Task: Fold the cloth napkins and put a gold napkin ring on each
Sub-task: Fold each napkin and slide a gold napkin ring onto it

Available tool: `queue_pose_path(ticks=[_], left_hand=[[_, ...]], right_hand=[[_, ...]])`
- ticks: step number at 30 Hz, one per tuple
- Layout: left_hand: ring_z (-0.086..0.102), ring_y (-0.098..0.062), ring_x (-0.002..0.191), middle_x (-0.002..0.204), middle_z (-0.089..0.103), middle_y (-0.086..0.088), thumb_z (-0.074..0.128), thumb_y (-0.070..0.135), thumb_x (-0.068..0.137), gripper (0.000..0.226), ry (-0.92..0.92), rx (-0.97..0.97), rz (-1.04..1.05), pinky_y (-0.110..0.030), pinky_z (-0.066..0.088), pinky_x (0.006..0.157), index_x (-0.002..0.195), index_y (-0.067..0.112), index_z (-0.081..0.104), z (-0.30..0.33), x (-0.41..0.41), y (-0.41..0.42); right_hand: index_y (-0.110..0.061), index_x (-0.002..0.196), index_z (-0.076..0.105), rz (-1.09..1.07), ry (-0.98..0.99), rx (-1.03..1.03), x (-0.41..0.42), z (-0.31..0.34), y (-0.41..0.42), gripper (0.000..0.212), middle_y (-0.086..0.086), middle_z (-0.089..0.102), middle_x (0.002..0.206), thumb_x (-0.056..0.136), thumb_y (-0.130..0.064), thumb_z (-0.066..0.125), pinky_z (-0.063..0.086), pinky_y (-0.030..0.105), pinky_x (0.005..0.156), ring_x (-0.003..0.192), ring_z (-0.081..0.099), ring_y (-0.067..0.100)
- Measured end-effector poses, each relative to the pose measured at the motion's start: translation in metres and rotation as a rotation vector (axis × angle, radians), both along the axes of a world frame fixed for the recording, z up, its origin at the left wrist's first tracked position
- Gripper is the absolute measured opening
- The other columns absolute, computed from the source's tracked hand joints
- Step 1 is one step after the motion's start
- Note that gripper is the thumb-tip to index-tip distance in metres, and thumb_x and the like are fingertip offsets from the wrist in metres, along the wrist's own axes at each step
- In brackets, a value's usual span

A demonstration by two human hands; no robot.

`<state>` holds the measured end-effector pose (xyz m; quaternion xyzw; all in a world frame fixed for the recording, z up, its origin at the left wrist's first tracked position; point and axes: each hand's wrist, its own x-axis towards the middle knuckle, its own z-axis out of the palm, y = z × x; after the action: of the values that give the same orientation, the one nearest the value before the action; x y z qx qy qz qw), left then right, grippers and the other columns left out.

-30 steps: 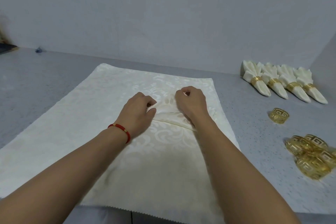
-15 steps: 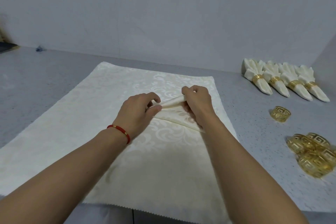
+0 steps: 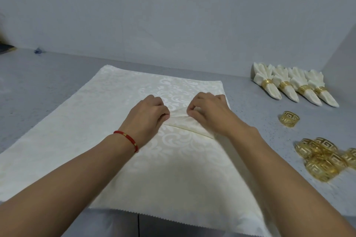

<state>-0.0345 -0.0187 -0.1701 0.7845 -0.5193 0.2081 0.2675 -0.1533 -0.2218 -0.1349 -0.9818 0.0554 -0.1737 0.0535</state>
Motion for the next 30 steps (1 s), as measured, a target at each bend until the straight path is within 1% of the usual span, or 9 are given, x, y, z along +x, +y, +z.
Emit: queue_pose_path(ticks=[3,7,9,11,14,17,21,26,30], left_hand=[[0.049,-0.022,0.077,0.079,0.059,0.002,0.066,0.008,0.092,0.014,-0.033,0.013,-0.009,-0.037,0.042,0.064,0.081,0.015,0.07,0.001,0.001,-0.003],[0.048,-0.023,0.072,0.073,0.056,0.003,0.065,0.008,0.091,0.013,-0.019,0.018,-0.014,-0.038,0.042,0.064,0.083,0.017,0.066,0.002,0.001,-0.003],[0.049,-0.021,0.073,0.075,0.056,0.003,0.062,0.015,0.095,0.013,0.029,0.026,-0.018,-0.035,0.041,0.066,0.083,0.017,0.066,0.003,0.0,-0.004],[0.05,-0.017,0.075,0.078,0.056,0.003,0.061,0.024,0.098,0.021,0.136,0.026,-0.014,-0.033,0.041,0.069,0.081,0.015,0.068,0.005,0.0,-0.006],[0.05,-0.009,0.077,0.082,0.057,0.005,0.068,0.028,0.094,0.021,0.32,-0.004,0.009,-0.028,0.04,0.07,0.078,0.014,0.069,0.01,-0.001,-0.009],[0.052,-0.009,0.078,0.08,0.061,0.006,0.074,0.027,0.089,0.018,0.417,-0.002,0.02,-0.028,0.043,0.071,0.077,0.016,0.067,0.012,-0.001,-0.009],[0.05,-0.011,0.074,0.077,0.055,0.007,0.073,0.023,0.088,0.015,0.447,0.018,-0.003,-0.031,0.038,0.067,0.09,0.025,0.058,0.013,-0.002,-0.011],[0.048,-0.014,0.086,0.083,0.046,0.014,0.067,0.024,0.094,0.019,0.398,0.069,0.014,-0.027,0.034,0.075,0.113,0.024,0.063,0.009,0.001,-0.016],[0.046,-0.015,0.092,0.092,0.044,0.008,0.061,0.022,0.098,0.01,0.312,0.132,-0.018,-0.025,0.03,0.076,0.105,0.018,0.067,0.008,0.002,-0.017]], right_hand=[[-0.022,0.083,0.073,0.036,0.062,0.082,-0.012,0.004,-0.009,0.015,-0.002,0.071,0.087,0.094,-0.016,0.065,0.048,0.047,0.091,0.086,0.064,0.02],[-0.025,0.084,0.078,0.051,0.153,0.252,-0.015,0.013,-0.013,0.005,-0.011,0.073,0.088,0.089,-0.024,0.077,0.052,0.034,0.087,0.087,0.065,0.008],[-0.024,0.081,0.079,0.03,0.24,0.326,-0.007,0.022,-0.015,0.006,-0.01,0.075,0.087,0.083,-0.025,0.084,0.055,0.033,0.085,0.086,0.066,0.008],[-0.03,0.078,0.08,0.013,0.336,0.258,0.009,0.029,-0.019,0.01,-0.01,0.074,0.09,0.074,-0.035,0.087,0.057,0.036,0.087,0.09,0.065,0.011],[-0.048,0.083,0.076,-0.046,0.507,0.119,0.03,0.04,-0.02,0.029,-0.014,0.063,0.11,0.058,-0.06,0.083,0.054,0.043,0.094,0.107,0.06,0.018],[-0.04,0.098,0.061,-0.057,0.694,0.15,0.043,0.052,-0.021,0.038,-0.014,0.057,0.112,0.074,-0.045,0.09,0.053,0.042,0.095,0.108,0.062,0.023],[-0.035,0.12,0.051,-0.088,0.81,0.089,0.055,0.061,-0.019,0.065,-0.017,0.06,0.109,0.071,-0.047,0.092,0.049,0.039,0.1,0.106,0.063,0.017],[-0.031,0.112,0.067,-0.066,0.878,-0.072,0.064,0.069,-0.009,0.052,-0.011,0.07,0.106,0.071,-0.054,0.089,0.053,0.041,0.099,0.101,0.068,0.018],[-0.036,0.102,0.077,-0.085,0.947,-0.097,0.065,0.072,-0.004,0.042,-0.013,0.078,0.095,0.068,-0.057,0.088,0.057,0.044,0.097,0.094,0.074,0.016]])
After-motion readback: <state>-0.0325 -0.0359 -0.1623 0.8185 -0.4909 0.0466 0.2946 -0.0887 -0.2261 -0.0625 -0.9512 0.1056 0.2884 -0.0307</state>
